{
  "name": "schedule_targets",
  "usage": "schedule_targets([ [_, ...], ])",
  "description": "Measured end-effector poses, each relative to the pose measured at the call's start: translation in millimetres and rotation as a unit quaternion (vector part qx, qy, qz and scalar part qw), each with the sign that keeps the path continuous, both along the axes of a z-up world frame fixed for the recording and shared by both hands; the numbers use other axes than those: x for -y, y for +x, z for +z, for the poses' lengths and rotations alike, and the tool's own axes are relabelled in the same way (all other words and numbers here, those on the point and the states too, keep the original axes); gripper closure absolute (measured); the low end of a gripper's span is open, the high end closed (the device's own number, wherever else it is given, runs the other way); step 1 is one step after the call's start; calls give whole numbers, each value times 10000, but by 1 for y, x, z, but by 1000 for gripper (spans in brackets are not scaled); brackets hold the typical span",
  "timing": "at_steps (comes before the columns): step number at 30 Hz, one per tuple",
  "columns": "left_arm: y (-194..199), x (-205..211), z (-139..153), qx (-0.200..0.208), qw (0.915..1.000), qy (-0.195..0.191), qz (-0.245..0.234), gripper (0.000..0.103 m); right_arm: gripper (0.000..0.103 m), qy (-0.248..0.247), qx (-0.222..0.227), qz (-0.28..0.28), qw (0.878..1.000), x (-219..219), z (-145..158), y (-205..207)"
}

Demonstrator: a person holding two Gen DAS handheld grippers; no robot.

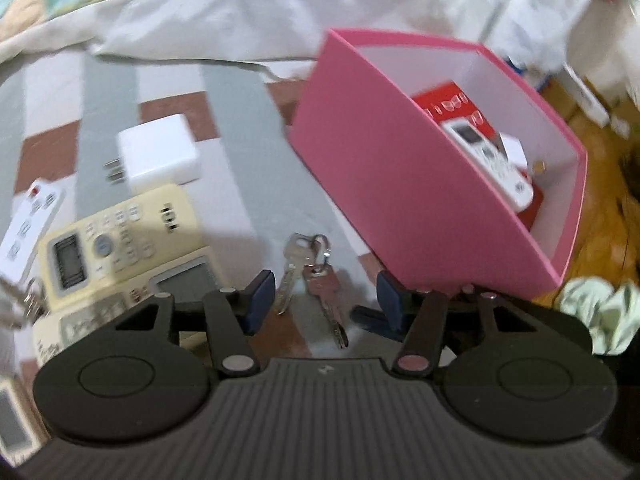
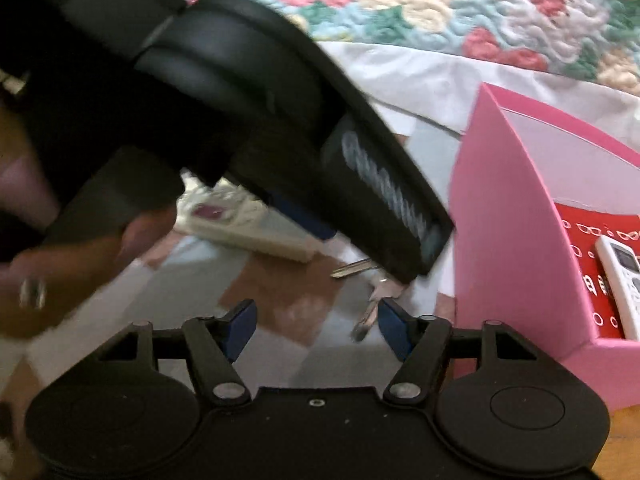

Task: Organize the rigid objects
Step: 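Reach the left gripper to the keys on the mat and grasp them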

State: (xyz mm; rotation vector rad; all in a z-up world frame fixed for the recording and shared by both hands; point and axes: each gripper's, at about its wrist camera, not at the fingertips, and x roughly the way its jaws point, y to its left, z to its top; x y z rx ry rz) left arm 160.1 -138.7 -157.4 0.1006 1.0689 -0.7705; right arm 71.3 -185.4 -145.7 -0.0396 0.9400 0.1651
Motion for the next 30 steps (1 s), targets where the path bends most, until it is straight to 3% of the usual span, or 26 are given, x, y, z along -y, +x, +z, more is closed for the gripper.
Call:
schedule_targets([
  [4,7,15,-15,0,9996,265,116,61,34,61,45,-17,10000,3,-4,-6],
  [7,16,16,-20,17,9993,211,300,80,35,194,13,-41,9998,8,-7,-7],
  [8,18,15,-20,18,9992,232,323,91,36,222,6,-53,9997,10,-7,-6],
  [13,28,-7,-20,-370,9964,-245,718,102,35,229,47,-147,9996,12,-7,-3],
  [15,28,-16,-15,-477,9943,-411,865,102,35,245,49,-226,9994,12,-6,-1],
  [19,18,-25,-2,-326,9952,-278,885,102,34,207,51,-341,9992,13,-5,1],
  [27,3,-42,23,-258,9942,-561,882,103,35,14,137,-529,9985,9,-4,13],
  [28,-1,-44,26,-271,9940,-567,897,102,47,24,165,-567,9983,11,-2,15],
  [29,-3,-48,28,-308,9934,-598,927,102,72,59,163,-566,9982,14,0,15],
  [30,-4,-50,29,-374,9929,-625,939,102,84,129,148,-546,9983,16,3,15],
])
